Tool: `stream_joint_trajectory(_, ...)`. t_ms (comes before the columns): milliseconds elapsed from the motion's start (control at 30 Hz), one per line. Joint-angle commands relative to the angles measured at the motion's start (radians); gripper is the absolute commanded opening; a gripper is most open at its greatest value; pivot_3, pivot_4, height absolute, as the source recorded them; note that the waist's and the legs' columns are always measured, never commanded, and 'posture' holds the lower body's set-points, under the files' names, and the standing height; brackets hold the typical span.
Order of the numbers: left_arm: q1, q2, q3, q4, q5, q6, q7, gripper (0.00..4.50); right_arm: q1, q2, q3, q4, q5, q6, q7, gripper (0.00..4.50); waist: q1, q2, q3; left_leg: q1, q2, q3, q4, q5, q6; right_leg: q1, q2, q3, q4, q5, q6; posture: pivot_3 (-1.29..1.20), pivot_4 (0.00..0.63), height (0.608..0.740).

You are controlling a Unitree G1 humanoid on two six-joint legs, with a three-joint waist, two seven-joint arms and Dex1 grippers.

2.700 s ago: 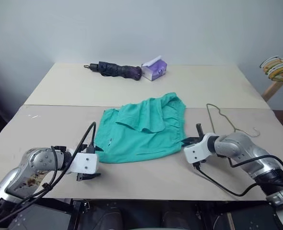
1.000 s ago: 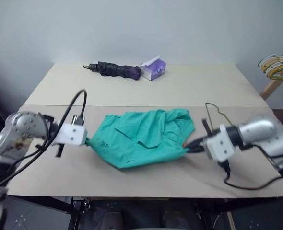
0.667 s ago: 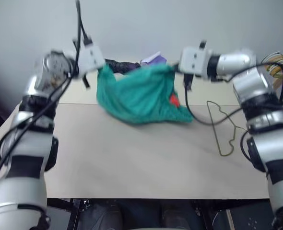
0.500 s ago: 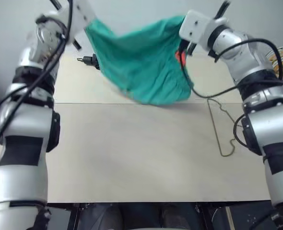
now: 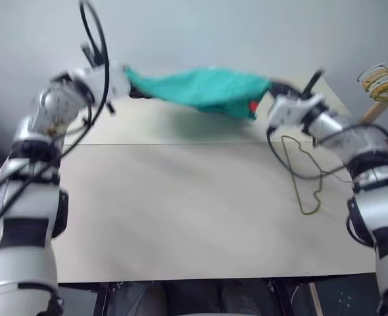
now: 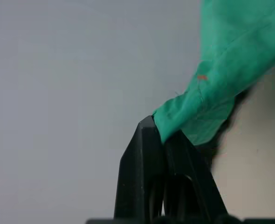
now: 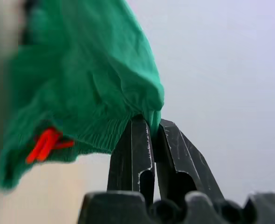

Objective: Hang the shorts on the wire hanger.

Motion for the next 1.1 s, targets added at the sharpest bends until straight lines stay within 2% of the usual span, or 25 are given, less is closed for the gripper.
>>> stream_joint_trajectory(33, 0.247, 0.116, 0.035, -0.401, -0.202, 0.123, -0.278, 0.02, 0.11, -0.059, -0.006, -0.1, 0.056, -0.169, 0.139, 0.0, -0.025, 0.0, 0.0, -0.001, 0.0, 0.0, 0.0, 0.0, 0.0, -0.001, 0.0, 0.0, 0.0, 0.0, 0.0, -0.01, 0.043, 0.74)
stream_joint_trajectory(133, 0.508, 0.246, 0.054, -0.684, -0.309, 0.241, -0.441, 0.02, 0.22, -0.095, 0.005, -0.17, 0.065, -0.244, 0.226, 0.0, -0.063, 0.0, 0.0, -0.001, 0.001, -0.001, 0.001, 0.0, 0.001, -0.001, 0.0, 0.002, 0.0, 0.0, 0.0, -0.01, 0.053, 0.74)
stream_joint_trajectory(200, 0.615, 0.306, 0.079, -0.796, -0.327, 0.32, -0.483, 0.02, 0.268, -0.112, 0.003, -0.211, 0.063, -0.265, 0.267, 0.0, -0.08, 0.0, 0.0, 0.0, 0.001, -0.002, 0.002, -0.001, 0.002, 0.0, 0.001, 0.002, 0.0, 0.0, 0.0, -0.02, 0.056, 0.74)
stream_joint_trajectory(367, 0.828, 0.468, 0.132, -0.973, -0.37, 0.412, -0.617, 0.02, 0.378, -0.174, 0.001, -0.318, 0.029, -0.3, 0.337, 0.0, -0.077, -0.001, 0.003, 0.033, 0.001, -0.001, 0.003, -0.012, 0.021, 0.034, 0.002, 0.003, -0.003, -0.001, 0.0, -0.03, 0.067, 0.74)
stream_joint_trajectory(467, 0.918, 0.522, 0.172, -1.032, -0.393, 0.401, -0.665, 0.02, 0.428, -0.202, -0.008, -0.378, 0.03, -0.3, 0.365, 0.0, -0.072, -0.001, 0.003, 0.046, 0.001, -0.001, 0.003, -0.013, 0.022, 0.046, 0.001, 0.003, -0.003, -0.005, 0.003, -0.04, 0.076, 0.74)
stream_joint_trajectory(600, 1.042, 0.53, 0.231, -1.153, -0.458, 0.433, -0.69, 0.02, 0.513, -0.233, -0.014, -0.47, 0.113, -0.278, 0.431, 0.0, -0.055, -0.001, 0.003, 0.047, 0.001, -0.001, 0.004, -0.014, 0.024, 0.048, 0.001, 0.003, -0.003, -0.003, 0.0, -0.04, 0.083, 0.74)
stream_joint_trajectory(767, 1.236, 0.522, 0.322, -1.302, -0.498, 0.484, -0.715, 0.02, 0.643, -0.286, -0.021, -0.644, 0.267, -0.215, 0.535, 0.0, -0.043, -0.001, 0.006, 0.044, 0.001, 0.001, 0.014, -0.023, 0.037, 0.048, 0.001, 0.005, -0.003, -0.006, 0.0, -0.05, 0.1, 0.74)
stream_joint_trajectory(933, 1.417, 0.502, 0.398, -1.312, -0.481, 0.412, -0.775, 0.02, 0.701, -0.304, -0.051, -0.722, 0.305, -0.166, 0.581, 0.0, -0.04, -0.002, 0.009, 0.047, 0.002, 0.002, 0.014, -0.024, 0.039, 0.05, 0.002, 0.006, -0.002, -0.006, -0.002, -0.06, 0.111, 0.74)
stream_joint_trajectory(1100, 1.492, 0.471, 0.421, -1.274, -0.454, 0.338, -0.784, 0.02, 0.725, -0.298, -0.076, -0.761, 0.31, -0.141, 0.602, 0.0, -0.031, -0.002, 0.013, 0.048, 0.002, 0.003, 0.014, -0.024, 0.039, 0.05, 0.002, 0.007, -0.002, -0.007, -0.003, -0.06, 0.112, 0.74)
